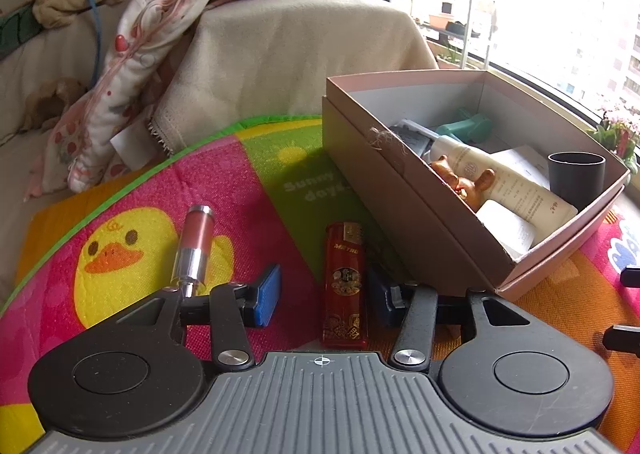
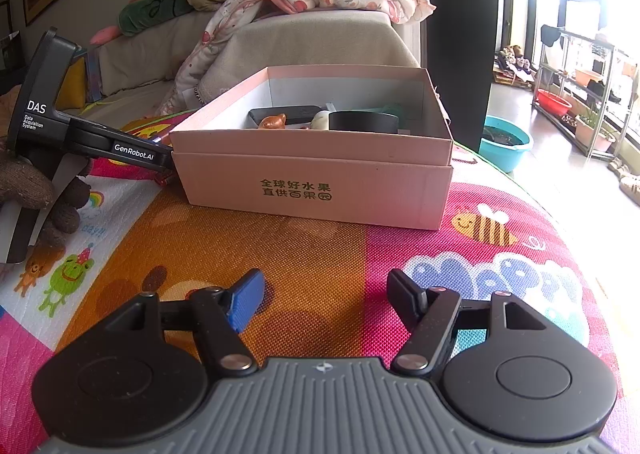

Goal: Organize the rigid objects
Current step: 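Close the left tool on the small red box, then grasp the pink-and-silver lipstick tube with right while left lifts the red box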

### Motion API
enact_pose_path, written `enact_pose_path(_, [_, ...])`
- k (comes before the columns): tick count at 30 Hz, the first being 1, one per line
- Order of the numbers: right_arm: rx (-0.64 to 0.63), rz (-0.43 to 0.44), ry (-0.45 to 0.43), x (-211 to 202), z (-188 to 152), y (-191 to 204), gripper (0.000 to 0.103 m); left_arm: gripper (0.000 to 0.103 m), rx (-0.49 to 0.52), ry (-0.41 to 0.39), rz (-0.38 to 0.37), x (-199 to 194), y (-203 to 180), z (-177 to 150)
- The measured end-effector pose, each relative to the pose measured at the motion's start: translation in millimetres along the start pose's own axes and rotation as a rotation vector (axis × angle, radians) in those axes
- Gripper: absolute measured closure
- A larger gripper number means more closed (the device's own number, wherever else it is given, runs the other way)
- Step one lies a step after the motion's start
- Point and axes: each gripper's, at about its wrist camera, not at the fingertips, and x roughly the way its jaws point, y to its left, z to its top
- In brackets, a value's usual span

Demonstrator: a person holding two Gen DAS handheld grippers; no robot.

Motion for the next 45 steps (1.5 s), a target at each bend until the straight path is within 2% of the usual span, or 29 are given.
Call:
enact_pose_path(6, [-0.001, 0.000, 0.001, 0, 0, 0, 0.034, 0.065, 0.002, -0.023, -0.018, 4, -4, 1])
enact_pose_path(9, [-0.002, 0.000, 0.001, 0, 0, 0, 0.034, 0.069, 0.033, -0.062, 0.002, -1, -12, -9])
enact_pose_path(11, [-0.005, 0.001, 0.002, 1, -1, 1, 0.033, 0.075, 0.062, -0.084, 0.017, -5, -19, -15])
enact_pose_path(15, [-0.027, -0.004, 0.010, 2, 0, 5, 0.030, 0.076, 0.084, -0.091, 0.046, -9, -27, -16])
enact_pose_path(17, [-0.043, -0.012, 0.016, 3, 0, 8, 0.030, 0.077, 0.084, -0.094, 0.022, -14, -26, -19])
enact_pose_path(23, [-0.087, -0.015, 0.000, 0, 7, 18, 0.030, 0.077, 0.046, -0.107, -0.003, -70, -14, -55])
enact_pose_path(27, [-0.160, 0.082, -0.092, -15, 42, 51, 0.030, 0.077, -0.083, -0.107, -0.012, -113, 6, -85])
enact_pose_path(30, [-0.217, 0.158, -0.117, -13, 80, 88, 0.030, 0.077, -0.121, -0.122, 0.010, -137, 15, -109])
enact_pose_path(32, [-0.217, 0.218, -0.085, -1, 107, 112, 0.030, 0.077, -0.138, -0.122, 0.038, -144, 20, -121])
enact_pose_path(35, [-0.196, 0.280, 0.002, 35, 138, 148, 0.030, 0.077, -0.205, -0.118, 0.025, -148, 32, -136])
enact_pose_path(40, [-0.104, 0.218, 0.124, 116, 161, 182, 0.046, 0.077, -0.238, -0.147, 0.000, -152, 38, -149])
enact_pose_path(45, [-0.031, 0.163, 0.198, 169, 168, 186, 0.054, 0.077, -0.261, -0.162, -0.022, -152, 41, -152])
